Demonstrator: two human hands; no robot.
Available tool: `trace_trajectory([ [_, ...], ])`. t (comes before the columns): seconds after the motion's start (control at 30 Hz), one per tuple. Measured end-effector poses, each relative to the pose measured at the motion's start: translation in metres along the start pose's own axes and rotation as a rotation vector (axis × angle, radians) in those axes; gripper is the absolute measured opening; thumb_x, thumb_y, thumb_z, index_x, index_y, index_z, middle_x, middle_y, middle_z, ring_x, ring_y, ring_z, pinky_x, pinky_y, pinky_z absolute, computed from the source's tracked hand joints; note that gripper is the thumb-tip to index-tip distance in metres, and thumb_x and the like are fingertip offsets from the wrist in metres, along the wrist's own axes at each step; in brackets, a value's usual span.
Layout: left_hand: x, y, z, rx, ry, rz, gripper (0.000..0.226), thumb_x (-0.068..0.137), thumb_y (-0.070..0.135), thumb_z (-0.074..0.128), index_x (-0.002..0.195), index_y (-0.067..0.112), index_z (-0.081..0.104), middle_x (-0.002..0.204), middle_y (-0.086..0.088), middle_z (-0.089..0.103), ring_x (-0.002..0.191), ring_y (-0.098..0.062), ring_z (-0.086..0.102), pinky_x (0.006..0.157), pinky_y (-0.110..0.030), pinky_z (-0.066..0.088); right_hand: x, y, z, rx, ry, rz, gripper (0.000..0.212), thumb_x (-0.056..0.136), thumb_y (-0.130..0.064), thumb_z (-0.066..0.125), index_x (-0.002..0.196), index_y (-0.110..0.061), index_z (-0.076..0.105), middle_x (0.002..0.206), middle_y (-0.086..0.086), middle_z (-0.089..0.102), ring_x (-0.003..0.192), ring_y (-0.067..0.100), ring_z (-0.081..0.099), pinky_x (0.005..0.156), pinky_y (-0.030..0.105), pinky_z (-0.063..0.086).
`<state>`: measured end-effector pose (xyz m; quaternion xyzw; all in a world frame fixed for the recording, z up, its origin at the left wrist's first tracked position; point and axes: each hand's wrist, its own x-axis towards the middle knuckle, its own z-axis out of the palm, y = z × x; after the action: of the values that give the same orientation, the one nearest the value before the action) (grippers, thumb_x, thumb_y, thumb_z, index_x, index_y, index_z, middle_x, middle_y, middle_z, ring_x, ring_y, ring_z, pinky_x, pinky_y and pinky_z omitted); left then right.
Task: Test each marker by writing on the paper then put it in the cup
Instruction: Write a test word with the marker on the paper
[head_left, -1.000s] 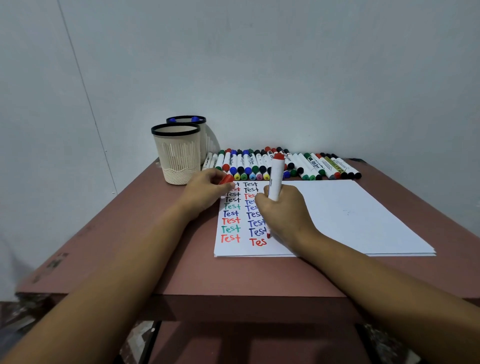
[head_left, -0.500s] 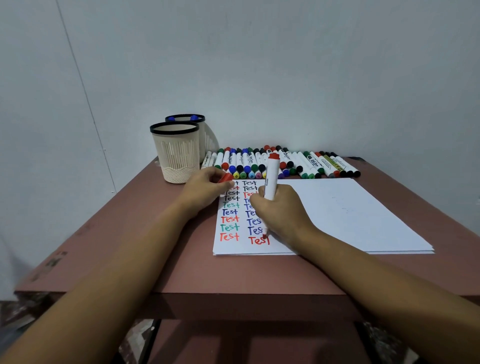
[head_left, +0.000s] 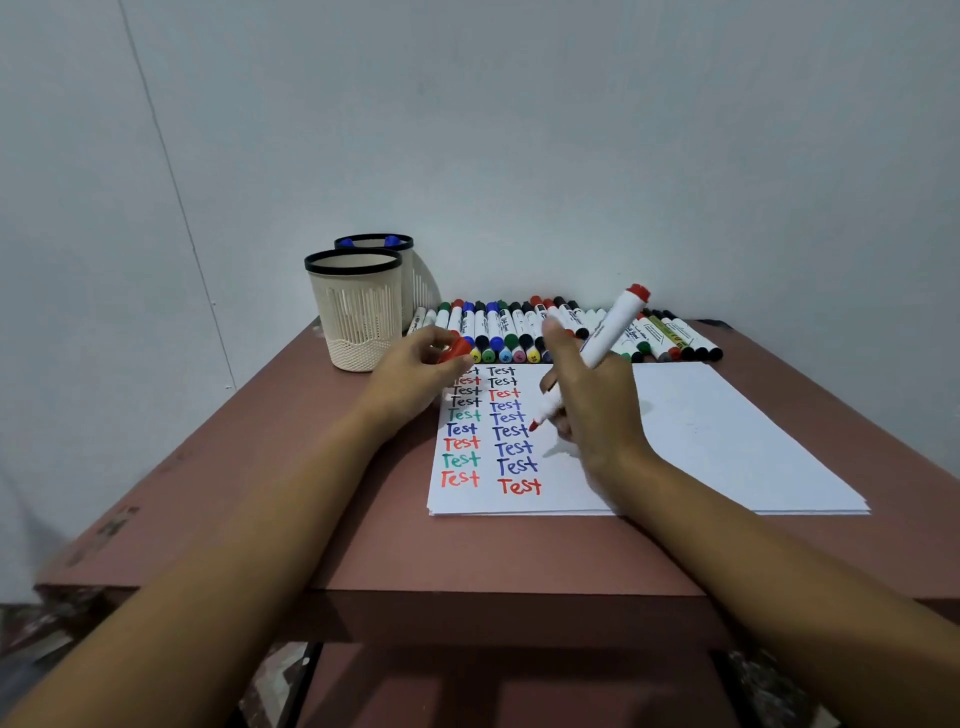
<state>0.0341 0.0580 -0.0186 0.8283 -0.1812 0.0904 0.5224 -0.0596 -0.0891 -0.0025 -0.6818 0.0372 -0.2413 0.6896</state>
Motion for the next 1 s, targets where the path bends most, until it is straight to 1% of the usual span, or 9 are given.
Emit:
trace_trajectory([
  [0.1, -0.003, 0.004, 0.0, -0.03, 0.0, 0.053, 0.02, 0.088, 0.023, 0.063, 0.104, 0.027, 0.052, 0.093, -0.004, 0.064, 0.071, -0.01, 0.061, 0.063, -0.016, 0.049, 0.004, -0.007, -0.002, 0.113, 0.057, 0.049, 0.05, 0.091, -0.052, 0.048, 0.059, -0.013, 0.041, 0.045, -0.004, 0.037, 0.033, 0.004, 0.034, 0.034, 0.014, 0.027],
  [0.2, -0.007, 0.008, 0.003, 0.003, 0.014, 0.095, 0.021, 0.086, 0.021, 0.065, 0.103, 0.023, 0.053, 0.085, 0.004, 0.062, 0.07, -0.006, 0.061, 0.057, -0.005, 0.045, 0.011, -0.007, -0.004, 0.175, 0.046, 0.121, 0.046, 0.095, -0.048, 0.046, 0.062, -0.015, 0.042, 0.036, -0.011, 0.033, 0.03, 0.002, 0.027, 0.033, 0.014, 0.022],
  [0.33, -0.012, 0.011, 0.006, 0.097, -0.033, 0.135, 0.025, 0.084, 0.025, 0.068, 0.107, 0.018, 0.061, 0.091, 0.002, 0.064, 0.082, -0.013, 0.062, 0.072, -0.022, 0.049, 0.016, -0.002, -0.005, 0.124, -0.046, 0.148, 0.033, 0.094, -0.023, 0.051, 0.063, -0.015, 0.044, 0.04, -0.008, 0.033, 0.035, 0.006, 0.022, 0.037, 0.015, 0.016],
  [0.43, -0.016, 0.015, 0.006, 0.14, -0.077, 0.183, 0.034, 0.083, 0.026, 0.068, 0.114, 0.014, 0.062, 0.096, 0.004, 0.062, 0.09, -0.013, 0.06, 0.083, -0.028, 0.05, 0.019, 0.0, -0.006, 0.123, -0.047, 0.151, 0.027, 0.092, -0.019, 0.052, 0.065, -0.015, 0.048, 0.047, -0.002, 0.037, 0.037, 0.007, 0.025, 0.039, 0.015, 0.017],
  [0.5, -0.017, 0.017, 0.007, 0.143, -0.084, 0.209, 0.035, 0.083, 0.025, 0.069, 0.115, 0.013, 0.062, 0.096, 0.006, 0.06, 0.089, -0.009, 0.059, 0.084, -0.026, 0.05, 0.021, 0.0, -0.006, 0.136, -0.031, 0.147, 0.027, 0.092, -0.02, 0.052, 0.066, -0.015, 0.048, 0.047, -0.002, 0.038, 0.037, 0.007, 0.027, 0.039, 0.015, 0.017],
  [0.63, -0.016, 0.015, 0.007, 0.154, -0.099, 0.241, 0.033, 0.082, 0.026, 0.069, 0.113, 0.017, 0.062, 0.094, 0.009, 0.06, 0.082, 0.002, 0.056, 0.075, -0.015, 0.046, 0.025, 0.002, -0.006, 0.14, -0.024, 0.15, 0.031, 0.093, -0.023, 0.052, 0.063, -0.015, 0.048, 0.046, -0.003, 0.04, 0.037, 0.007, 0.028, 0.038, 0.015, 0.019],
  [0.8, -0.015, 0.013, 0.01, 0.149, -0.099, 0.295, 0.032, 0.08, 0.026, 0.071, 0.11, 0.017, 0.065, 0.087, 0.014, 0.063, 0.074, 0.01, 0.057, 0.065, -0.005, 0.041, 0.025, 0.007, -0.003, 0.049, -0.152, 0.192, 0.033, 0.094, -0.027, 0.054, 0.064, -0.016, 0.053, 0.05, -0.003, 0.042, 0.04, 0.008, 0.029, 0.04, 0.016, 0.02],
  [0.9, -0.017, 0.015, 0.01, 0.157, -0.111, 0.321, 0.032, 0.079, 0.025, 0.072, 0.109, 0.015, 0.066, 0.085, 0.02, 0.061, 0.076, 0.014, 0.057, 0.067, -0.007, 0.044, 0.028, 0.01, -0.002, 0.027, -0.248, 0.227, 0.032, 0.094, -0.031, 0.056, 0.066, -0.016, 0.056, 0.049, -0.004, 0.044, 0.042, 0.007, 0.034, 0.042, 0.018, 0.023],
  [1.0, -0.018, 0.016, 0.009, 0.131, -0.086, 0.328, 0.036, 0.079, 0.024, 0.072, 0.112, 0.012, 0.067, 0.089, 0.014, 0.065, 0.078, 0.013, 0.059, 0.072, -0.008, 0.046, 0.03, 0.012, -0.004, 0.08, -0.261, 0.231, 0.035, 0.092, -0.033, 0.06, 0.062, -0.015, 0.056, 0.05, -0.002, 0.046, 0.043, 0.008, 0.036, 0.043, 0.02, 0.027],
])
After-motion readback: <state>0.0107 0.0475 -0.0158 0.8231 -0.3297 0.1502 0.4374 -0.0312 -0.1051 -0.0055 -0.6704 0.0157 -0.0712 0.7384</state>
